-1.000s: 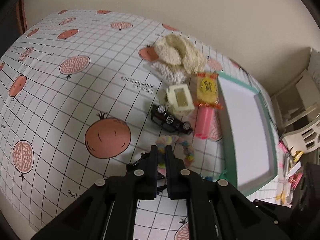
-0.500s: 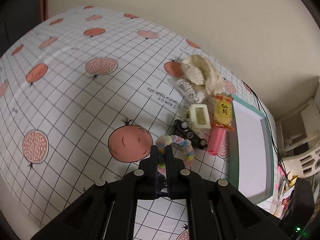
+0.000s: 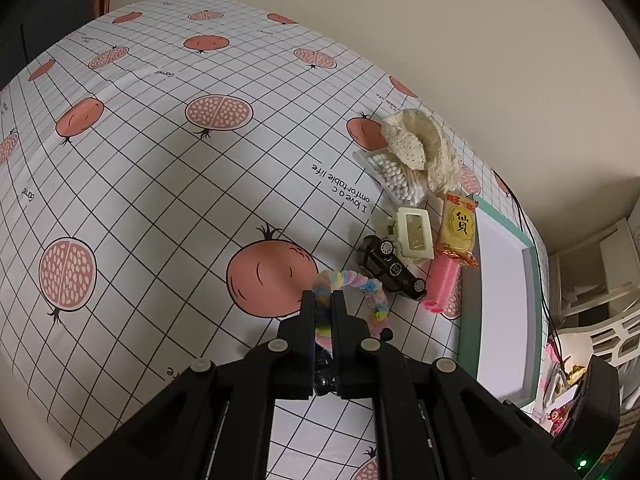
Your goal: Organize objects
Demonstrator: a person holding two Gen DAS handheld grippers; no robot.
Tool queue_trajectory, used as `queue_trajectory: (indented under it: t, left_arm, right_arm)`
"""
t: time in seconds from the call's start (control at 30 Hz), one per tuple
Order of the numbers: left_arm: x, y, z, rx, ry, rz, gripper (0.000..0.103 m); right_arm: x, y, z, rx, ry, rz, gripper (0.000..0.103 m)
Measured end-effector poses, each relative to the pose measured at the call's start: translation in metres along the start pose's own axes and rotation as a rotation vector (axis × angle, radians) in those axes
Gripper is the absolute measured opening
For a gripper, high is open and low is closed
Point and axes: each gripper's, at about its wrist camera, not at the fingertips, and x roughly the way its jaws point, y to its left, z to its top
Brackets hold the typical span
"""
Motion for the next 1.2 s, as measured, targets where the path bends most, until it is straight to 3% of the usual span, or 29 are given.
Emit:
queue_trajectory:
  t: [0.2,0.4,0.5,0.67,1.03,1.2]
  left_arm:
    - [0.001,0.002,-0.001,-0.007,0.005,0.001,0.007]
    - [0.001,0.004,0.000,-0.016,0.008,-0.002,0.007]
    - [0.001,0.004,-0.001,-0.016,0.010,-0.005,0.007]
    - [0.001,0.006,-0.001,-0.023,0.011,-0.010,0.007]
    - [-0.014,0.006,0.003,-0.033,-0.060,-0.044,0.007]
    - [-0.020,0.005,0.005,-0.037,-0.092,-0.063,0.007]
  right_arm:
    - [-0.002,0.012,0.003,-0.082,-0.013,-0.039,0.054]
    - [0.012,0.013,0.002,-0.091,0.042,-0.028,0.054]
    - [0.014,0.011,0.004,-0.079,0.046,-0.038,0.044]
    - [0.010,0.007,0.008,-0.051,0.049,-0.017,0.042]
    - [-0.026,-0.025,0.024,0.092,-0.151,0.109,0.042]
    - [-0.046,-0.034,0.020,0.173,-0.228,0.231,0.042]
